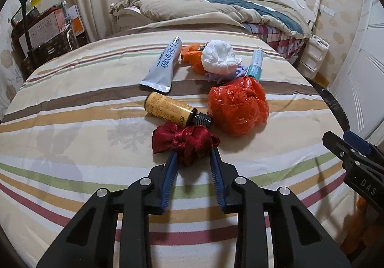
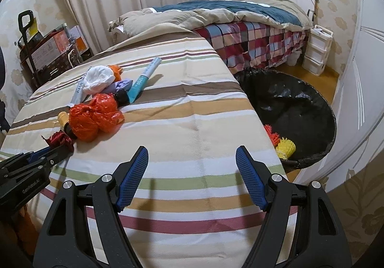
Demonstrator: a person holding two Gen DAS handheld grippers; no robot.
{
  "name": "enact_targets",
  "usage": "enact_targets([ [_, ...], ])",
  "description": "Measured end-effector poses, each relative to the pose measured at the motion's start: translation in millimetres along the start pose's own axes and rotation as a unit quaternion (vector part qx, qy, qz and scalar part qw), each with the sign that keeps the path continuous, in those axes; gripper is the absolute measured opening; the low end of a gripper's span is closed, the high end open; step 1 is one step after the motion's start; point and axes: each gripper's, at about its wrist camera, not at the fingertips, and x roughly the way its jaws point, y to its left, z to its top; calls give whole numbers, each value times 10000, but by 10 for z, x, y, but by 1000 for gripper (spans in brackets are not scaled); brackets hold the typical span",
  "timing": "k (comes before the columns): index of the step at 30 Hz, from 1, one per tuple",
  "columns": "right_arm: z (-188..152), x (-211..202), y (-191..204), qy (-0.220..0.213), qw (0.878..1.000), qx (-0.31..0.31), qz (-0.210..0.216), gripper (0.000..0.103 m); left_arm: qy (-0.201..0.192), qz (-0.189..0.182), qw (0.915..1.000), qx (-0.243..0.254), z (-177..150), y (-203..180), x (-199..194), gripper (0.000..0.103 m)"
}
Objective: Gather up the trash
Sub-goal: 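Grasp the dark red cloth with the left gripper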
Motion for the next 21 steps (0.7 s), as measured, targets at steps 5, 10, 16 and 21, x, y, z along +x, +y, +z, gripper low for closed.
enact_targets([
  [5,30,-17,138,-27,9998,-169,69,74,-114,31,9999,-48,-3,81,-84,30],
  [10,77,0,304,-13,9992,-361,181,74,-249,133,9995,-161,15,225,-158,30],
  [16,149,29,605,-16,9970,-692,350,74,-351,308,9983,-358,32,449,-190,30],
  [21,236,120,846,55,9949,-832,567,74,-407,492,9971,-414,12,601,-196,30],
])
